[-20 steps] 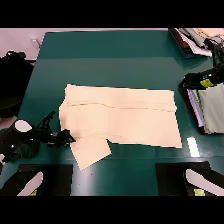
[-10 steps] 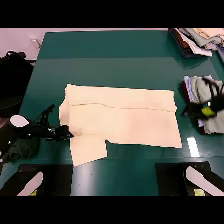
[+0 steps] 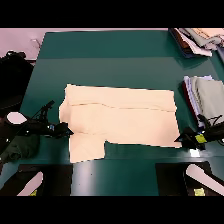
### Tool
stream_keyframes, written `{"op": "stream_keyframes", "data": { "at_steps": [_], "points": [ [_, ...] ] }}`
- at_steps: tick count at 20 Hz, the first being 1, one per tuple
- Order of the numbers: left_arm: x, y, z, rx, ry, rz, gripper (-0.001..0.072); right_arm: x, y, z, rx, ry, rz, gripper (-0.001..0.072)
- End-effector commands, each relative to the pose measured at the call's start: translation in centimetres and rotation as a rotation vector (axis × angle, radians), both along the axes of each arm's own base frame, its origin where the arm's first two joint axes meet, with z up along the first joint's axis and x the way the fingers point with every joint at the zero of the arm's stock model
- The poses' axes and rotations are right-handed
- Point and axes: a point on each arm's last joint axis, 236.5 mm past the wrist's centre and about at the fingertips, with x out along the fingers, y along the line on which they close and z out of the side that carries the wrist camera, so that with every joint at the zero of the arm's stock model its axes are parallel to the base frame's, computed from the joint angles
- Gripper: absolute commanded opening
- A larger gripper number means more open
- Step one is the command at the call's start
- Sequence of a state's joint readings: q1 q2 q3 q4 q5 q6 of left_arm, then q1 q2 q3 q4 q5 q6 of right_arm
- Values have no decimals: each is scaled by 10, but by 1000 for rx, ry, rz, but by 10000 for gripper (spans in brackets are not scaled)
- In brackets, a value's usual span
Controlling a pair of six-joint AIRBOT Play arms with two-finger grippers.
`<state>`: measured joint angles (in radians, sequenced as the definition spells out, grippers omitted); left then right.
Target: Fold the shirts.
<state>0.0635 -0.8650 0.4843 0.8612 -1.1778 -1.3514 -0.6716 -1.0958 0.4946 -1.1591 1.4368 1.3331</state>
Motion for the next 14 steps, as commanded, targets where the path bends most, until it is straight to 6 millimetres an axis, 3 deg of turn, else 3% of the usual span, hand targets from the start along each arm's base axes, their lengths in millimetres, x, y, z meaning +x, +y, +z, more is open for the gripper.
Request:
{"op": "stream_keyframes", "data": {
  "at_steps": [1, 2, 3, 5, 7, 11, 12, 14],
  "points": [
    [-6, 2, 0, 14, 16, -27, 23, 10, 13, -1, 16, -40, 40, 192],
    [-12, 4, 1, 29, 33, -56, 22, 13, 13, 4, -7, -60, 85, 60],
    [-17, 7, 3, 45, 45, -85, 21, 19, 14, 12, -31, -93, 125, 21],
    [-23, 17, 13, 101, 16, -93, 20, 27, 12, 33, -98, -165, 206, 20],
    [-36, 33, 23, 184, -11, -80, 21, 23, 4, 55, -181, -200, 293, 20],
    [-90, 29, 47, 181, 24, -171, 22, 4, -11, 90, -336, -241, 391, 19],
    [-96, 27, 51, 169, 40, -175, 22, 5, -12, 97, -362, -273, 382, 20],
    [-82, 27, 60, 173, -9, -154, 22, 14, -15, 111, -408, -325, 339, 18]
  ]
}}
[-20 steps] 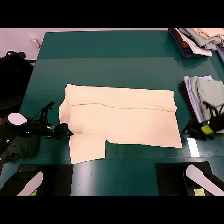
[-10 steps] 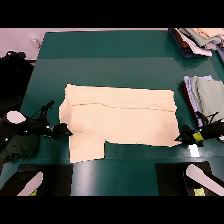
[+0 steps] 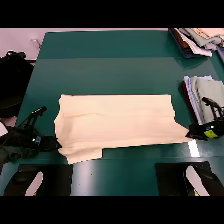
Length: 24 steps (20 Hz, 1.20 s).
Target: Fold the shirts.
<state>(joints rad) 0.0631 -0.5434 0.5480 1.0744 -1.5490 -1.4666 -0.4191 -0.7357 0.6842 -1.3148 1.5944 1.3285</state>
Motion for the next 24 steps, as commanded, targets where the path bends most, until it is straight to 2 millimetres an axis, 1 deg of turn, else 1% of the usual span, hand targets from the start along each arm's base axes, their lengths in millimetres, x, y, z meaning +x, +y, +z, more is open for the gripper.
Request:
{"op": "stream_keyframes", "data": {
  "at_steps": [1, 3, 5, 7, 9, 11, 13, 14, 15, 16, 17, 18, 19, 20, 21, 22, 23, 24],
  "points": [
    [7, 3, 15, 13, -51, 15, 21, 5, -10, 25, -81, -84, -19, 19],
    [45, 6, 22, 18, -136, 50, 21, 24, -14, 30, -74, -104, -37, 19],
    [83, 10, 22, 28, -187, 59, 22, 48, -17, 27, -52, -112, -43, 18],
    [124, 16, 19, 38, -220, 79, 22, 75, -14, 20, -31, -108, -14, 18],
    [157, 19, 10, 40, -216, 87, 23, 100, -5, 8, -20, -82, 27, 19],
    [182, 21, -3, 43, -203, 82, 24, 126, 2, -3, -11, -63, 35, 19],
    [203, 24, -10, 50, -208, 90, 25, 154, 18, -6, 58, -78, 33, 20],
    [213, 25, -10, 52, -220, 99, 26, 168, 26, -5, 102, -95, 17, 21],
    [220, 26, -6, 50, -229, 125, 28, 181, 29, -3, 137, -113, -1, 31],
    [226, 27, 0, 49, -245, 137, 83, 190, 29, 0, 168, -131, -12, 174],
    [230, 27, 7, 46, -257, 148, 332, 196, 25, 3, 183, -145, -19, 280],
    [234, 27, 14, 42, -269, 163, 552, 199, 21, 6, 192, -165, -17, 327],
    [236, 27, 19, 38, -270, 167, 542, 198, 12, 6, 197, -172, -19, 356],
    [235, 24, 23, 28, -267, 162, 545, 191, 4, 3, 204, -152, -30, 410],
    [235, 20, 26, 5, -262, 164, 545, 181, -3, -3, 215, -126, -38, 422],
    [235, 14, 29, -27, -261, 172, 544, 172, -11, -12, 225, -103, -61, 498],
    [237, 8, 33, -62, -264, 184, 522, 166, -16, -20, 245, -95, -89, 531],
    [239, 1, 38, -95, -267, 189, 283, 159, -22, -31, 256, -87, -119, 531]
  ]
}}
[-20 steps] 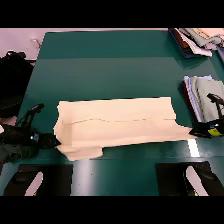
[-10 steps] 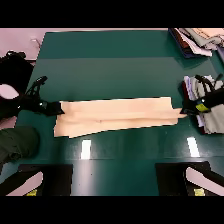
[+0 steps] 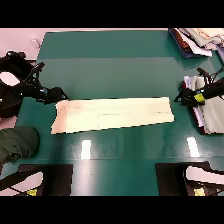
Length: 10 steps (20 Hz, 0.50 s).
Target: Fold the shirts.
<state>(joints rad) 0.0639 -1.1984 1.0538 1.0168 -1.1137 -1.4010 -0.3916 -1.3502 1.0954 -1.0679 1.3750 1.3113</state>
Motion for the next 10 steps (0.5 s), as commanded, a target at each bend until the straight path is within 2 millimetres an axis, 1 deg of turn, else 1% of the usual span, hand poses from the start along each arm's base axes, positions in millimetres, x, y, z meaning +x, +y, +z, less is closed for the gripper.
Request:
{"op": "stream_keyframes", "data": {
  "at_steps": [1, 2, 4, 5, 6, 8, 9, 10],
  "points": [
    [7, -22, 18, -104, -34, -6, 25, -16, -15, -25, 72, 15, -69, 531],
    [10, -29, 20, -109, -53, -20, 25, -18, -14, -34, 115, 13, -90, 530],
    [10, -52, 20, -110, -71, -58, 25, -19, -1, -48, 214, 27, -105, 527],
    [10, -69, 19, -115, -77, -74, 25, -18, 6, -55, 253, 35, -101, 506],
    [10, -85, 17, -122, -80, -86, 25, -15, 15, -61, 287, 42, -98, 502],
    [8, -119, 6, -132, -71, -114, 24, -8, 34, -73, 327, 59, -87, 499],
    [8, -137, 0, -140, -70, -122, 24, -6, 44, -77, 338, 67, -76, 449],
    [10, -151, -6, -144, -79, -128, 24, -4, 52, -80, 336, 70, -59, 419]
  ]
}}
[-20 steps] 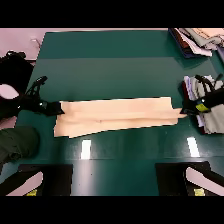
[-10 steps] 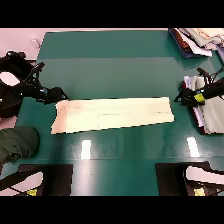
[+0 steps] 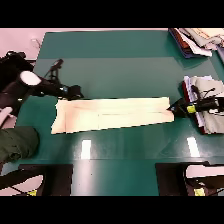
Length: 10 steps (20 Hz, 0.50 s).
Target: Fold the shirts.
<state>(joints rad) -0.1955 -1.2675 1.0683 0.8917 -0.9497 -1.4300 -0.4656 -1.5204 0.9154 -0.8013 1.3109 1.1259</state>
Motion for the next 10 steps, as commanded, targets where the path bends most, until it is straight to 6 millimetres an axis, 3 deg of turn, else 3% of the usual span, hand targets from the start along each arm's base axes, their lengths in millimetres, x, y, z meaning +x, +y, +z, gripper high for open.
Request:
{"op": "stream_keyframes", "data": {
  "at_steps": [1, 2, 3, 6, 10],
  "points": [
    [5, -56, -17, -35, -23, -10, 24, 9, 27, -15, 23, -21, 44, 250],
    [6, -69, -23, -44, -12, -21, 24, 11, 31, -10, 11, -57, 73, 62],
    [5, -82, -33, -42, 12, -44, 24, 14, 31, -2, -7, -92, 78, 20],
    [8, -115, -54, -35, 62, -111, 24, 32, 34, 56, -13, -255, 42, 19],
    [9, -152, -72, -28, 93, -190, 24, 45, 59, 161, -38, -482, 112, 19]
  ]
}}
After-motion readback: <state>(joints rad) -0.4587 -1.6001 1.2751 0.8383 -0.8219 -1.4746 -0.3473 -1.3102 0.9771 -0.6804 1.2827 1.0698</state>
